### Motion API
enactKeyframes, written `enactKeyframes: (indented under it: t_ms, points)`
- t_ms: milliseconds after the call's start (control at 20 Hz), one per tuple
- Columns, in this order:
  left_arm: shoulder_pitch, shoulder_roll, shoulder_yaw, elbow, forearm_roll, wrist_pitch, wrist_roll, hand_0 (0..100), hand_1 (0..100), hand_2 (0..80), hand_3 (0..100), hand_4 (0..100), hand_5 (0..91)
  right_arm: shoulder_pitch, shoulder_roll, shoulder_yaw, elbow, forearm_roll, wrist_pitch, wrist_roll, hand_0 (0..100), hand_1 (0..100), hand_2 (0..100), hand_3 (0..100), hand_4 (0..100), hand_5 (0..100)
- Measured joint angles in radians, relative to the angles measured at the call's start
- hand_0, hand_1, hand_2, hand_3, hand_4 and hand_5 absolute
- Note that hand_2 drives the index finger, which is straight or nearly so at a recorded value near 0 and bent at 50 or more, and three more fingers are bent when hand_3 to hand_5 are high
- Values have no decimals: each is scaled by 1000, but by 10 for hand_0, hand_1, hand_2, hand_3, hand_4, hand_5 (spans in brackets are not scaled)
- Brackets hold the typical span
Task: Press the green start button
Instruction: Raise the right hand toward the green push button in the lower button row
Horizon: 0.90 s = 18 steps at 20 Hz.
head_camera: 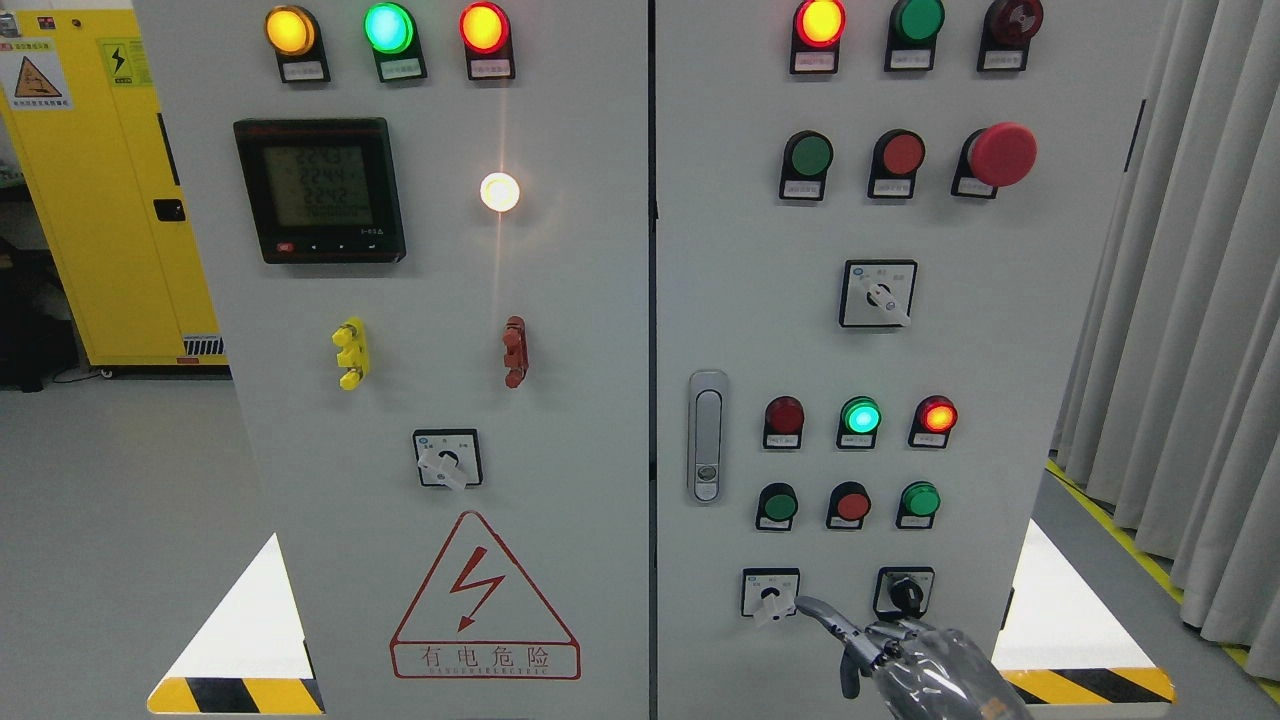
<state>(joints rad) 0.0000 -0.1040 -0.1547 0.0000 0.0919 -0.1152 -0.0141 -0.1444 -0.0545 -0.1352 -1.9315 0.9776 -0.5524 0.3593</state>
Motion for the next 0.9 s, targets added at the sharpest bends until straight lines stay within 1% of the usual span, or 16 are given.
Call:
enactKeyframes:
  t_ms: [250,900]
  points:
    - [0,-1,0,0,0,0,0,120,556,0,0,0,0,-53,0,7,34,14,2,1,390,579,0,707,710,589]
    - [0,-1,0,0,0,0,0,120,556,0,0,0,0,-146,-1,27,127,50,39,1,408,579,0,703,707,582]
